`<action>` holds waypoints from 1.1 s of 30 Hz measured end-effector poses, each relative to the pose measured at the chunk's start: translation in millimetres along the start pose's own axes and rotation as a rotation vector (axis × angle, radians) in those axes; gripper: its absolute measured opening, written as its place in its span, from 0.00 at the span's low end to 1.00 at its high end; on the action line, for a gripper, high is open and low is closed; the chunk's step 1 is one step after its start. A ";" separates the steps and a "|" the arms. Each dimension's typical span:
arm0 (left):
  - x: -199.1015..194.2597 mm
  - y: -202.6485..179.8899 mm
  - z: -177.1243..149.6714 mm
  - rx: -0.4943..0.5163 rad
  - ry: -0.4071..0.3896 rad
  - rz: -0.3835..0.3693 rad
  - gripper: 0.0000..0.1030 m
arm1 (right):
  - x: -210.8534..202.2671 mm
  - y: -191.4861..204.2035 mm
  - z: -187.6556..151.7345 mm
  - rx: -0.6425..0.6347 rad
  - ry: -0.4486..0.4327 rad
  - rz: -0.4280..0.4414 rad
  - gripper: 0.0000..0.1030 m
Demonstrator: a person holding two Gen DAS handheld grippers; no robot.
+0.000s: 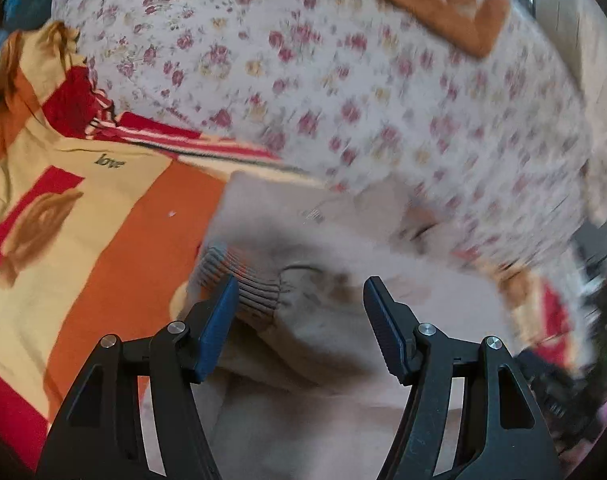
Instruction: Fold large clothes
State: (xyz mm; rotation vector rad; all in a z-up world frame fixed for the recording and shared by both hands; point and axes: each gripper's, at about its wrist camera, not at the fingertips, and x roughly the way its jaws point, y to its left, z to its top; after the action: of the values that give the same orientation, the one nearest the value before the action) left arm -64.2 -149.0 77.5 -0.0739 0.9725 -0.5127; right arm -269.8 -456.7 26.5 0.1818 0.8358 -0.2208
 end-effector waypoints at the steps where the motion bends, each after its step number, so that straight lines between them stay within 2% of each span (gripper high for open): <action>1: 8.9 -2.1 -1.3 0.021 0.015 0.029 0.63 | 14.3 2.0 -2.5 -0.015 0.016 -0.034 0.43; 2: 21.1 -3.1 -2.4 0.045 0.039 0.072 0.63 | 31.7 4.3 -6.2 -0.036 0.037 -0.069 0.42; 4: 42.7 2.6 -4.9 0.050 0.068 0.156 0.63 | 46.5 0.6 -13.4 -0.035 0.039 -0.067 0.43; 7: 51.5 13.3 -6.4 0.020 0.056 0.188 0.63 | 34.6 -1.7 -8.0 -0.038 0.058 -0.060 0.43; 11: 54.1 24.1 -4.9 -0.012 0.064 0.170 0.63 | -2.7 -7.6 -7.1 -0.020 -0.012 -0.032 0.45; 15: 50.4 16.5 -7.7 -0.004 0.056 0.181 0.63 | 19.2 -11.0 -28.1 -0.043 0.074 -0.031 0.46; 18: 33.7 15.0 -6.6 -0.030 0.033 0.155 0.63 | 4.5 -9.7 -22.1 -0.035 0.062 -0.054 0.46; 21: 14.6 11.4 -6.9 -0.024 0.001 0.116 0.63 | -25.3 -6.9 -20.0 -0.016 -0.021 -0.004 0.47; 22: 10.2 10.0 -7.7 -0.021 -0.005 0.101 0.63 | -27.0 -4.6 -22.8 -0.023 -0.019 -0.001 0.48; 26: 10.9 7.2 -11.9 -0.010 0.004 0.110 0.63 | 9.7 2.3 -41.2 -0.087 0.105 -0.045 0.51; 29: 3.8 11.8 -11.7 -0.038 -0.014 0.113 0.63 | -3.4 9.3 -36.8 -0.109 0.077 -0.066 0.55; 33: -5.5 15.9 -8.4 -0.046 -0.053 0.124 0.63 | -25.9 6.2 -26.3 -0.050 0.008 -0.025 0.59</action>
State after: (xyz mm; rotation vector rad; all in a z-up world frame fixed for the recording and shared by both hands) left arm -67.4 -131.2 72.4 -0.0673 0.9306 -0.3729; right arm -303.7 -441.1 29.1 0.1260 0.8508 -0.2225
